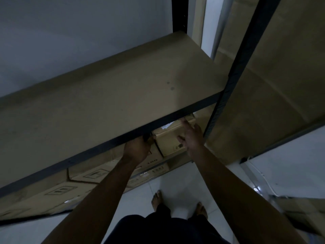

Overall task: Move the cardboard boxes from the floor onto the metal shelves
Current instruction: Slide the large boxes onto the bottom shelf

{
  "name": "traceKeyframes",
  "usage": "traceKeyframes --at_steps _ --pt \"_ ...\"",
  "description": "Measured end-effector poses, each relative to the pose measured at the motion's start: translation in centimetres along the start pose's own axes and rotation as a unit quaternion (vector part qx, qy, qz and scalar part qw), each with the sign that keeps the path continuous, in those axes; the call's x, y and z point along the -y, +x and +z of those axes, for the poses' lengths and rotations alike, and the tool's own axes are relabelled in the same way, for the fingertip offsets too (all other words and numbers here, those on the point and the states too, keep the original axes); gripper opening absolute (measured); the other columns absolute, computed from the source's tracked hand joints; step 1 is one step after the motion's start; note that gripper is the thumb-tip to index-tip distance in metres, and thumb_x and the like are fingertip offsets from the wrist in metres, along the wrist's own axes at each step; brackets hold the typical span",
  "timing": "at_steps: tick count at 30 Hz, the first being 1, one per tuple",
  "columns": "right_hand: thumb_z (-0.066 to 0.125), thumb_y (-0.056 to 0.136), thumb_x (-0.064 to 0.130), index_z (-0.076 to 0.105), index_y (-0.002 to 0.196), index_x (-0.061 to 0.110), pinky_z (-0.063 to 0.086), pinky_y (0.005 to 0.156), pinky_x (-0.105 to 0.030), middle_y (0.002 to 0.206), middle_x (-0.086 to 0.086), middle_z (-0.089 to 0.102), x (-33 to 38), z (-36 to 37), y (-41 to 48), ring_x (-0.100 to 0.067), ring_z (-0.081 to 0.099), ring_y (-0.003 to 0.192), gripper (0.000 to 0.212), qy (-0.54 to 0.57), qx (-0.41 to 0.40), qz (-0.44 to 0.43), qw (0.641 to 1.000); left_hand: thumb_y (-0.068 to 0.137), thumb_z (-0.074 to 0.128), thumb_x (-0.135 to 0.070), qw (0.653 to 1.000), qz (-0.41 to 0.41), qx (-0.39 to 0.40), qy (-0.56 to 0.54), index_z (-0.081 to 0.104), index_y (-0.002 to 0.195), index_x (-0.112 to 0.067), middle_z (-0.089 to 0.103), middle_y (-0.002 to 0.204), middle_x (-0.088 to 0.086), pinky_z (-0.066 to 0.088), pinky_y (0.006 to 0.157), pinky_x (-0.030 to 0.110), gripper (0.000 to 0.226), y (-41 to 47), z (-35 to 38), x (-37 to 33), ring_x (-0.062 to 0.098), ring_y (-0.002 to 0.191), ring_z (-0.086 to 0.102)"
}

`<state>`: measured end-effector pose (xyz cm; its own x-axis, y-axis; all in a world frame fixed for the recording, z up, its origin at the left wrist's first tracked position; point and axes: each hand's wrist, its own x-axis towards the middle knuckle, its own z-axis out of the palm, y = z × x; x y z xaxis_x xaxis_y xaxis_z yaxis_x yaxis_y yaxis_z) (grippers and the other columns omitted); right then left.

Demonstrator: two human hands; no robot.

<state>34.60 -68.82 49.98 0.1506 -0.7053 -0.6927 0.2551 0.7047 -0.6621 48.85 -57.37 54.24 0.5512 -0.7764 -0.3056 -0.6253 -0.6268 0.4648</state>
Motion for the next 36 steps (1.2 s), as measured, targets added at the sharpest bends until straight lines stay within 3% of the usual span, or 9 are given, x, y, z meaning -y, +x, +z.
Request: traceKeyframes --at_steps 2,4,6,9,12,16,20,27,36 --pt "0.074 0.09 0.039 0.024 0.157 0.028 0.057 0.09 -0.039 0.152 -0.016 0.04 -0.2 -0.1 0.0 -0.034 0.055 0.123 0.085 -0.008 -0.001 0.008 1.0 0.103 0.052 -0.031 0.999 0.035 -0.009 -0.004 0.07 0.113 -0.003 0.072 0.109 0.016 0.044 0.083 0.026 0.036 0.0 0.2 0.3 0.027 0.106 0.065" --pt "0.054 0.104 0.034 0.027 0.156 0.028 0.049 0.104 -0.046 0.155 -0.018 0.038 -0.3 -0.3 -0.2 -0.039 0.052 0.129 0.058 -0.013 0.037 0.026 0.999 0.101 0.057 -0.029 0.997 0.058 -0.006 -0.042 0.071 0.111 -0.001 0.073 0.107 0.016 0.049 0.087 0.031 0.033 -0.2 0.4 0.6 0.028 0.105 0.066" --pt "0.039 0.11 0.028 0.032 0.155 0.025 0.048 0.104 -0.047 0.156 -0.017 0.037 -0.7 -0.5 -0.8 -0.041 0.052 0.13 0.045 -0.002 0.054 0.032 0.998 0.098 0.062 -0.027 0.994 0.069 0.016 -0.078 0.07 0.108 -0.002 0.073 0.105 0.015 0.052 0.088 0.035 0.028 -0.2 0.5 1.1 0.028 0.102 0.067" --pt "0.06 0.1 0.037 0.051 0.137 0.018 0.06 0.075 -0.037 0.131 -0.015 0.06 -1.6 -1.2 -2.8 -0.03 0.068 0.098 0.043 -0.024 -0.002 0.002 1.0 0.094 0.065 -0.014 0.983 0.093 0.031 -0.153 0.068 0.111 -0.008 0.071 0.108 0.012 0.054 0.092 0.038 0.018 -0.7 0.5 1.4 0.026 0.102 0.067" --pt "0.065 0.096 0.039 0.064 0.112 0.021 0.06 0.078 -0.039 0.109 -0.01 0.069 -2.9 -2.6 -5.3 -0.027 0.071 0.089 0.024 -0.033 -0.018 -0.007 0.999 0.09 0.07 -0.009 0.97 0.149 0.063 -0.18 0.07 0.11 -0.01 0.066 0.099 -0.001 0.052 0.084 0.019 0.02 -1.9 1.1 2.0 0.012 0.088 0.064" --pt "0.062 0.098 0.033 0.068 0.118 0.015 0.057 0.092 -0.047 0.107 -0.014 0.074 -4.5 -5.5 -8.7 -0.03 0.072 0.088 0.027 -0.046 -0.033 -0.016 0.998 0.092 0.067 -0.008 0.949 0.201 0.165 -0.179 0.072 0.105 -0.014 0.066 0.092 -0.007 0.041 0.064 0.003 0.015 -3.8 2.1 1.5 -0.003 0.075 0.056" --pt "0.068 0.094 0.036 0.071 0.107 0.017 0.061 0.077 -0.038 0.096 -0.008 0.078 -5.4 -9.2 -13.1 -0.025 0.074 0.08 0.024 -0.054 -0.027 -0.05 0.997 0.093 0.067 -0.023 0.932 0.222 0.216 -0.19 0.068 0.089 -0.039 0.066 0.08 -0.028 0.039 0.058 0.003 0.016 -6.3 2.8 0.0 -0.013 0.069 0.058" --pt "0.069 0.093 0.033 0.07 0.107 0.018 0.06 0.074 -0.037 0.103 -0.011 0.077 -7.8 -19.9 -22.7 -0.028 0.074 0.081 0.02 -0.052 -0.085 -0.102 0.99 0.091 0.068 -0.032 0.91 0.27 0.264 -0.174 0.069 0.099 -0.034 0.07 0.098 -0.006 0.053 0.08 0.03 0.008 -15.2 7.8 -4.4 0.013 0.091 0.065" --pt "0.07 0.093 0.033 0.07 0.102 0.018 0.055 0.066 -0.032 0.092 -0.005 0.077 -15.5 -39.3 -39.1 -0.023 0.069 0.076 0.018 0.058 -0.244 -0.155 0.955 0.084 0.07 -0.031 0.809 0.371 0.421 -0.174 0.07 0.09 -0.035 0.068 0.082 -0.009 0.051 0.064 0.029 0.007 -35.3 18.2 -13.3 0.012 0.071 0.068"
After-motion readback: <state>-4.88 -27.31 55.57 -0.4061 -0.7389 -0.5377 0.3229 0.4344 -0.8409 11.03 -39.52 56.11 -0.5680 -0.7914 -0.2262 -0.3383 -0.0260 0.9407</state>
